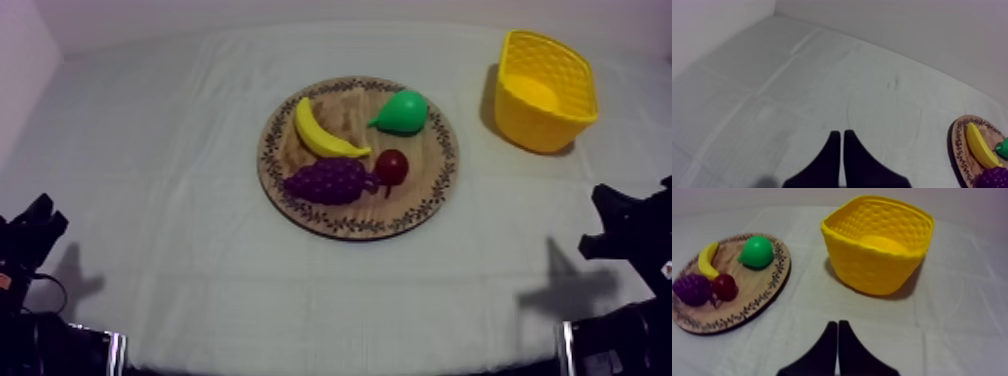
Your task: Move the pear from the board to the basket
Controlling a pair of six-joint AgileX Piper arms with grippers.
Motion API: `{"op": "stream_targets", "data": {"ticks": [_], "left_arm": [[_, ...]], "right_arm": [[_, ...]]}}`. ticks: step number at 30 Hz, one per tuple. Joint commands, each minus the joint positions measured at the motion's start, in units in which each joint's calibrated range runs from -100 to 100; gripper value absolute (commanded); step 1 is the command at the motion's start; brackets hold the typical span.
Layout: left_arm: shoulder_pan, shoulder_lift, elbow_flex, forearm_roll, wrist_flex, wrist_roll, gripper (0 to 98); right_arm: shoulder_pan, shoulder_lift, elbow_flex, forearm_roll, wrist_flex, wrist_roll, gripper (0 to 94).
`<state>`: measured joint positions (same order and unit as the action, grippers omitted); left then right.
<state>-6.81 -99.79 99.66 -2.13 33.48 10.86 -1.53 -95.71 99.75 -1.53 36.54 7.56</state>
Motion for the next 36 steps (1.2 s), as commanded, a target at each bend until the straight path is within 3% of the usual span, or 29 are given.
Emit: {"op": "stream_targets", "data": {"ticks": [1, 18, 21, 24, 29, 36], "left_arm": [[0.0, 0.0, 0.0, 0.01, 0.0, 0.0, 0.1], [0.0, 0.0, 0.0, 0.01, 0.0, 0.0, 0.1], [0.0, 0.0, 0.0, 0.01, 0.0, 0.0, 0.1], [0.0, 0.0, 0.0, 0.01, 0.0, 0.0, 0.1], [0.0, 0.0, 0.0, 0.01, 0.0, 0.0, 0.1], [0.0, 0.0, 0.0, 0.01, 0.0, 0.0, 0.1]], "right_arm": [[0.0, 0.0, 0.0, 0.0, 0.2, 4.7, 0.5], [-0.7, 0.0, 0.0, 0.0, 0.3, 4.6, 0.5], [-0.7, 0.0, 0.0, 0.1, 0.5, 6.0, 0.5], [-0.9, 0.8, -1.4, 2.9, 1.3, 2.1, 0.5], [-0.8, 8.9, -12.3, 2.4, 4.4, 3.8, 0.5], [-0.4, 27.0, -34.9, -1.6, 6.8, 9.8, 0.6]]}}
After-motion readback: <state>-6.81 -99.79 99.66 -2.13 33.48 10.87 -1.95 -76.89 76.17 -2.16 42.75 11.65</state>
